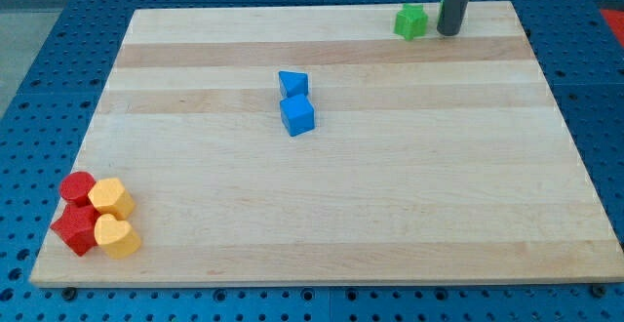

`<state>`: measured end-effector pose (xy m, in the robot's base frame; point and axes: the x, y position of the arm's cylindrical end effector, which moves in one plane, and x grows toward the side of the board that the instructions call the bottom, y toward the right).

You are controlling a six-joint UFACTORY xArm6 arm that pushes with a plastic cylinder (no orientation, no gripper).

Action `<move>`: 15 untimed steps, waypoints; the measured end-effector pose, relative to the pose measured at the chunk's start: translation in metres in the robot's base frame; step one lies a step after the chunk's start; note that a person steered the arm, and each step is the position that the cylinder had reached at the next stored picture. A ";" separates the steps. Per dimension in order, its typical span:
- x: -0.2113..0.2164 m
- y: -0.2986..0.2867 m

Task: Slide green star closer to green circle

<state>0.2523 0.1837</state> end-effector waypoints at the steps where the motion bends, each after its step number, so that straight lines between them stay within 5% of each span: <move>1: 0.018 -0.024; 3: 0.036 -0.136; 4: 0.012 -0.148; 7: -0.016 -0.083; 11: 0.017 -0.101; 15: -0.003 -0.052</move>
<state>0.2489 0.1317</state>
